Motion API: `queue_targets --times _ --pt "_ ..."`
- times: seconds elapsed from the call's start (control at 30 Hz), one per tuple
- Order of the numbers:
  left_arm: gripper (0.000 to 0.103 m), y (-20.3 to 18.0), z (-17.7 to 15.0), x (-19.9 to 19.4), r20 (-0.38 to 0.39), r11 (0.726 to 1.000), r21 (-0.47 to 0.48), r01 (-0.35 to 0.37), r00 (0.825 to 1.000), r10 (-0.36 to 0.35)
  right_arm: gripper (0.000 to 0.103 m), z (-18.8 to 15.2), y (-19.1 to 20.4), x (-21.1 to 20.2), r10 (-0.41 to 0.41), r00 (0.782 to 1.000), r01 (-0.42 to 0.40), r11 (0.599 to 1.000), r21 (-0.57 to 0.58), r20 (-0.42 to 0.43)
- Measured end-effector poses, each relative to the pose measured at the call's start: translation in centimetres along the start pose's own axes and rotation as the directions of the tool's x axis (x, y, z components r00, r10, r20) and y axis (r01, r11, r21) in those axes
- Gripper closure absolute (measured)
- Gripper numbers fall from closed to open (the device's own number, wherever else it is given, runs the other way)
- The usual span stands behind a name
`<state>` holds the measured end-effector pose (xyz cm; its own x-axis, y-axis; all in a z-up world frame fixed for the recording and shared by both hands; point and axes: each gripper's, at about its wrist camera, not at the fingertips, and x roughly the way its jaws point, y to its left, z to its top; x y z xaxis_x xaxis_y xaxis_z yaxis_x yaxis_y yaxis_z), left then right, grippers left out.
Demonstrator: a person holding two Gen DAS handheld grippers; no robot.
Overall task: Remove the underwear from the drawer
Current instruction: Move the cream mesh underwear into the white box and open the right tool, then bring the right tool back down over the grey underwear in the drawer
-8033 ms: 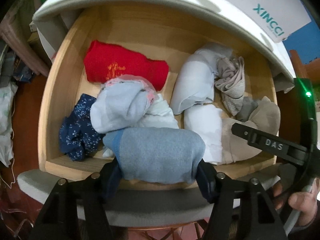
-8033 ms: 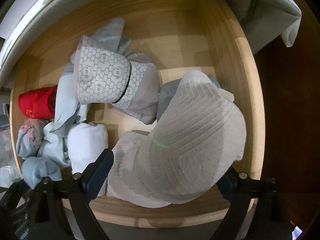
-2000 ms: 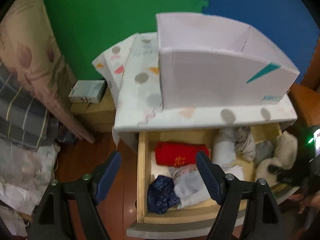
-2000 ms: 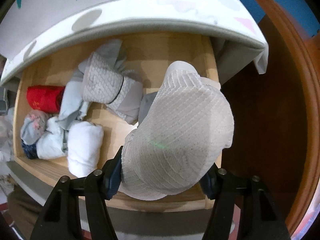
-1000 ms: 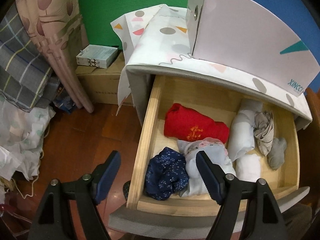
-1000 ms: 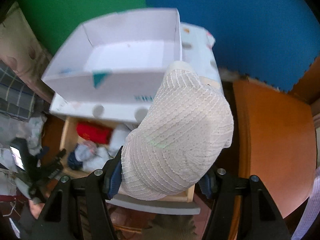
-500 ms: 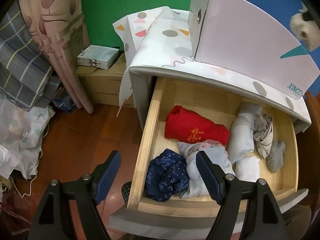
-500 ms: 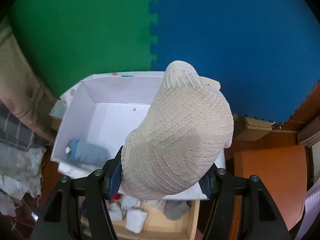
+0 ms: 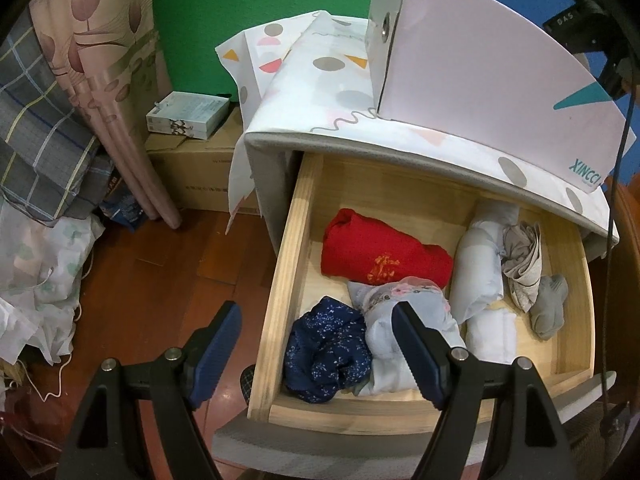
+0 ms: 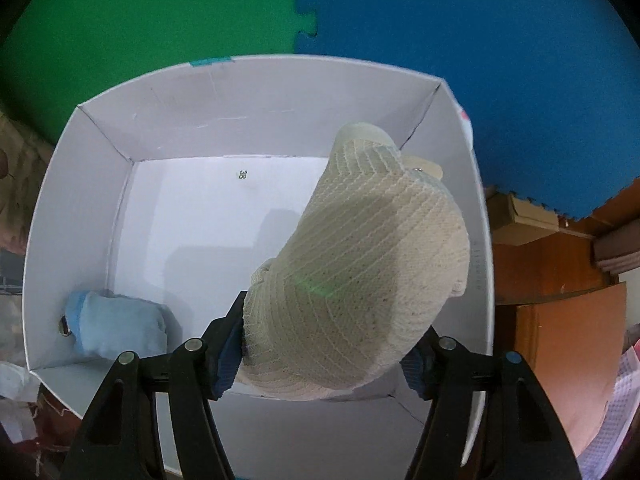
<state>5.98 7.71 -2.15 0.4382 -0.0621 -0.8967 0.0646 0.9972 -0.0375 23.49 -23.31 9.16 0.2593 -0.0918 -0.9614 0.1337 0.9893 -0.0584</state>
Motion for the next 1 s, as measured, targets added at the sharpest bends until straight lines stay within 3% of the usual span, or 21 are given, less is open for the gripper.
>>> queue_targets --times 0.17,0.33,0.43,0.57,0.77,0.93,1.0 --pt "0.024 -0.2 -0.1 0.1 -0.001 1.0 0.009 -0.002 1.0 0.002 0.035 -0.4 0.0 0.1 -0.018 1.0 0.018 1.0 -0.016 0.004" --pt "0.024 -0.6 -0.1 0.4 -0.007 1.0 0.018 -0.011 1.0 0.011 0.03 -1.2 -0.4 -4.0 -0.011 0.997 0.015 0.999 -0.039 0.08" --pt "0.024 -0.7 -0.1 0.4 -0.011 1.0 0.02 -0.013 1.0 0.013 0.027 -3.6 -0.9 -7.8 0.007 0.991 0.007 0.995 -0.099 0.137" --pt "0.024 -0.7 -0.2 0.5 -0.017 1.0 0.019 -0.011 1.0 0.011 0.026 -8.1 -1.0 -10.3 -0.029 0.988 0.059 0.979 -0.195 0.153" --pt "0.024 -1.0 -0.2 0.7 -0.022 0.999 0.031 -0.019 1.0 0.019 0.025 -15.4 -4.1 -9.0 -0.011 0.999 0.018 0.982 -0.19 0.04" --pt "0.024 -0.7 -0.2 0.7 -0.028 1.0 0.02 -0.012 1.0 0.013 0.028 -19.8 -5.9 -3.3 -0.008 0.996 -0.004 0.991 -0.136 -0.088" --pt "0.024 -0.7 -0.2 0.8 -0.031 1.0 0.02 -0.01 0.999 0.011 0.035 -20.9 -6.2 -0.9 0.007 0.991 -0.023 0.993 -0.112 -0.137"
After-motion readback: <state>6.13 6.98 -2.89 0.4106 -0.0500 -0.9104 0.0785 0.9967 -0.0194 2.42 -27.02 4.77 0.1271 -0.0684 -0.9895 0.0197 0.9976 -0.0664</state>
